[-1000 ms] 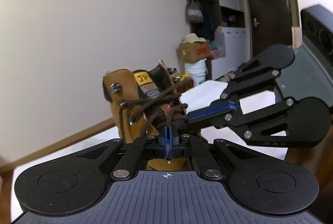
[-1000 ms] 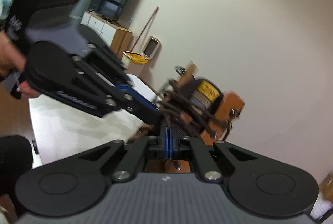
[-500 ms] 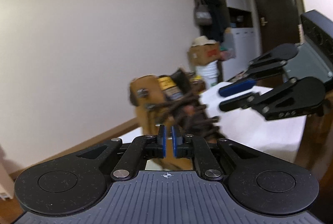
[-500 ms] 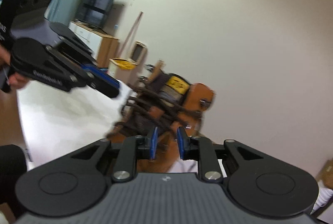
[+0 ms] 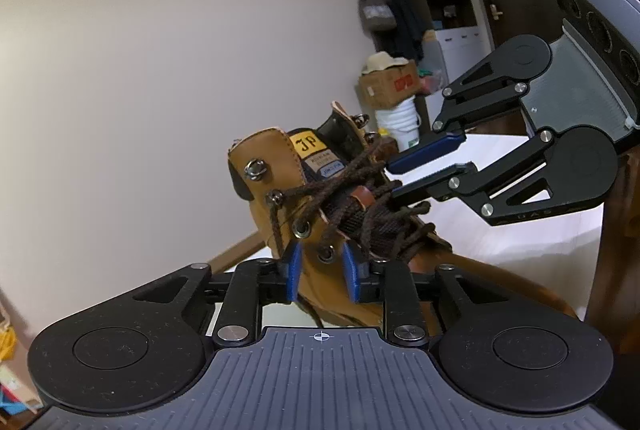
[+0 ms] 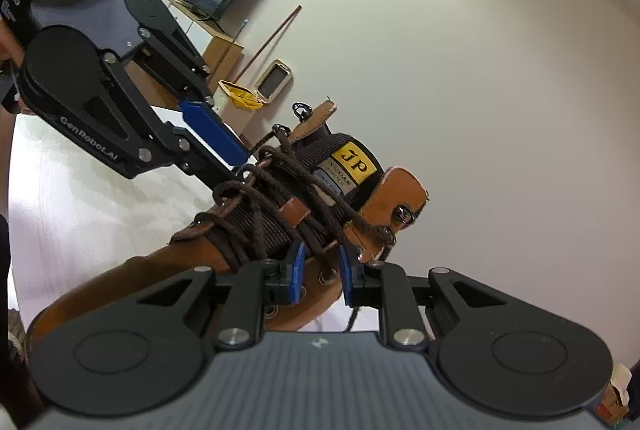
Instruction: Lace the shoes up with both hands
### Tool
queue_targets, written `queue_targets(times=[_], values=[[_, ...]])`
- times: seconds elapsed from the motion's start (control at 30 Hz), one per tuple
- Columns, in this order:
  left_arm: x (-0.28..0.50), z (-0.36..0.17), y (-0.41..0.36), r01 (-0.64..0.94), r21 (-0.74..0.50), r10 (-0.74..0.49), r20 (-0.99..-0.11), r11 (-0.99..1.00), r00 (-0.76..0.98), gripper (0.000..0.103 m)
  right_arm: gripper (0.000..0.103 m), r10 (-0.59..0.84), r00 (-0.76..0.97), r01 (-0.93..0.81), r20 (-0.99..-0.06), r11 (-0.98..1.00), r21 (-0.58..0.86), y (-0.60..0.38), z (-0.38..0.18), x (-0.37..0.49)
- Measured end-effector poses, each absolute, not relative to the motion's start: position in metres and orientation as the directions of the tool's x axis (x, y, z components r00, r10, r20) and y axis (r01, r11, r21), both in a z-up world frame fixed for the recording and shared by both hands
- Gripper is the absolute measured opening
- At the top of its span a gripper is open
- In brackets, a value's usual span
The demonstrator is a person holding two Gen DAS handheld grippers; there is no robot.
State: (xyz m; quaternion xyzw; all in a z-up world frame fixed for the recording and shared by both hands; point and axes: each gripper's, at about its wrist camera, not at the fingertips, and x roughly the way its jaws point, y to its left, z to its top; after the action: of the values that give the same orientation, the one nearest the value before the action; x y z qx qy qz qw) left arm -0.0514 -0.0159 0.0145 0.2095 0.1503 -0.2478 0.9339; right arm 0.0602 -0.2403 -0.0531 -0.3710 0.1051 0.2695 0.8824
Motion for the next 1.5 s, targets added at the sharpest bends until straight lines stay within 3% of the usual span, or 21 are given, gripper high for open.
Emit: queue_targets(times=[0.07,0.23,0.43,0.7,0.73,0.8,0.9,1.0,1.27,1.37,1.5], values=[[-0.052,0.015,-0.016,0.535,0.321,-0.407,-0.388,0.782,0.827,0.023,0.015,0.398,0.829,-0.558,-0.392,0.569,-0.603,-0.239,-0.054,0.06],[-0.051,0.015,-0.016,0.545,0.317,-0.417,-0.389,0.776,0.821,0.022,0.015,0.419,0.814,-0.581,-0.402,0.606,-0.543,-0.246,-0.046,0.062],[-0.049,0.015,-0.015,0.543,0.313,-0.418,-0.387,0.779,0.822,0.022,0.014,0.394,0.829,-0.557,-0.396,0.53,-0.639,-0.242,-0.052,0.056],[-0.045,0.016,-0.018,0.553,0.321,-0.422,-0.395,0.769,0.816,0.02,0.012,0.428,0.782,-0.622,-0.452,0.5,-0.603,-0.24,-0.049,0.074],[-0.044,0.016,-0.019,0.555,0.319,-0.425,-0.396,0.768,0.814,0.019,0.003,0.43,0.776,-0.631,-0.462,0.509,-0.586,-0.241,-0.046,0.077],[-0.044,0.016,-0.02,0.563,0.313,-0.431,-0.4,0.765,0.809,0.006,0.003,0.424,0.778,-0.629,-0.464,0.517,-0.581,-0.241,-0.045,0.078],[-0.046,0.017,-0.023,0.547,0.321,-0.419,-0.389,0.773,0.82,0.003,0.002,0.417,0.782,-0.623,-0.463,0.551,-0.555,-0.243,-0.044,0.078],[-0.053,0.028,-0.021,0.576,0.255,-0.475,-0.363,0.777,0.802,0.002,0.002,0.463,0.762,-0.646,-0.453,0.582,-0.493,-0.243,-0.037,0.07],[-0.064,0.03,-0.027,0.592,0.273,-0.491,-0.358,0.758,0.794,0.003,0.004,0.49,0.752,-0.659,-0.442,0.573,-0.487,-0.237,-0.035,0.063],[-0.07,0.03,-0.022,0.591,0.278,-0.487,-0.364,0.757,0.794,0.007,0.018,0.507,0.755,-0.656,-0.417,0.579,-0.484,-0.244,-0.033,0.055],[-0.075,0.033,-0.007,0.558,0.266,-0.467,-0.335,0.786,0.818,0.009,0.018,0.477,0.793,-0.609,-0.379,0.643,-0.464,-0.26,-0.028,0.057]])
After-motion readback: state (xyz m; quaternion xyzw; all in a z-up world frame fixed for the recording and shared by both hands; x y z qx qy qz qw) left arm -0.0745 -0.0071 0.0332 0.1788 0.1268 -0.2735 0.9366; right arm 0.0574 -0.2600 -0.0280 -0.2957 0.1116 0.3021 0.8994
